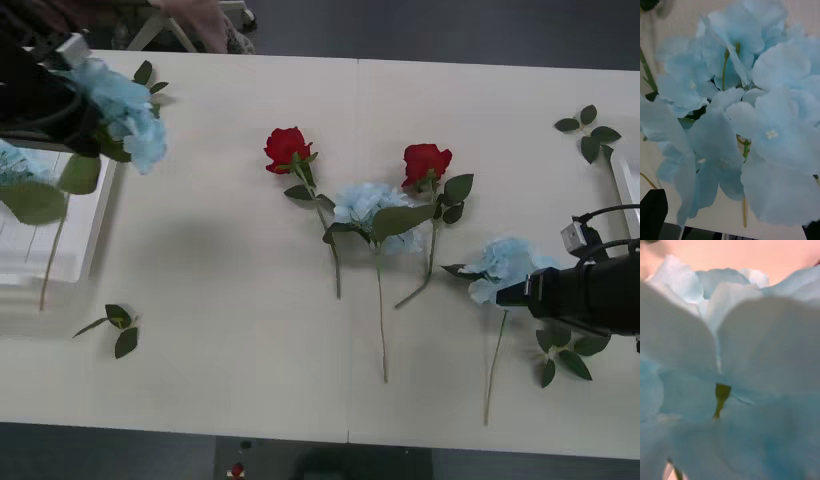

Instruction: Put the red flowers into the right box and the blue flowers into the left box

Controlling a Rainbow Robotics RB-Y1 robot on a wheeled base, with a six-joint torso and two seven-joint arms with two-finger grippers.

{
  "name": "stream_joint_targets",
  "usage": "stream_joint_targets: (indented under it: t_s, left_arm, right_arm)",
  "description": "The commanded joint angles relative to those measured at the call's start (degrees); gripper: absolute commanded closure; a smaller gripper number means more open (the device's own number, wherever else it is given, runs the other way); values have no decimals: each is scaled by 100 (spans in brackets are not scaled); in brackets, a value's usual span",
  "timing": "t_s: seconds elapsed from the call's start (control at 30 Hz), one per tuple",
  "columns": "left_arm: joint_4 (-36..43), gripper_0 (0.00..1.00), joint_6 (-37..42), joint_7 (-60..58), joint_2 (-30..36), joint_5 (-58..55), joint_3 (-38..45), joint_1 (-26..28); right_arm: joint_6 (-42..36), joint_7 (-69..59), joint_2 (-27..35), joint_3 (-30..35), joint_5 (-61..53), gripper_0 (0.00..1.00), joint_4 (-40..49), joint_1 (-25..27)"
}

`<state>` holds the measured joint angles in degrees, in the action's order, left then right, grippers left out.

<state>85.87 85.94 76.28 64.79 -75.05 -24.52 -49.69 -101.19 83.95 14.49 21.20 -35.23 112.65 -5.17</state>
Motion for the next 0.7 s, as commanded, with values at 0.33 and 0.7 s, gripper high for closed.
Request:
stream_joint_targets:
  t_s: [0.33, 0.7]
  left_arm:
    - [-1600, 100, -1256, 1706, 165, 518, 1406, 1656]
    - [-1837, 24, -1554, 1768, -19, 1124, 1406, 1665]
  right_arm:
    - [530, -203, -104, -547, 482, 0, 152, 517]
    - [1347, -159, -122, -907, 728, 0, -481, 587]
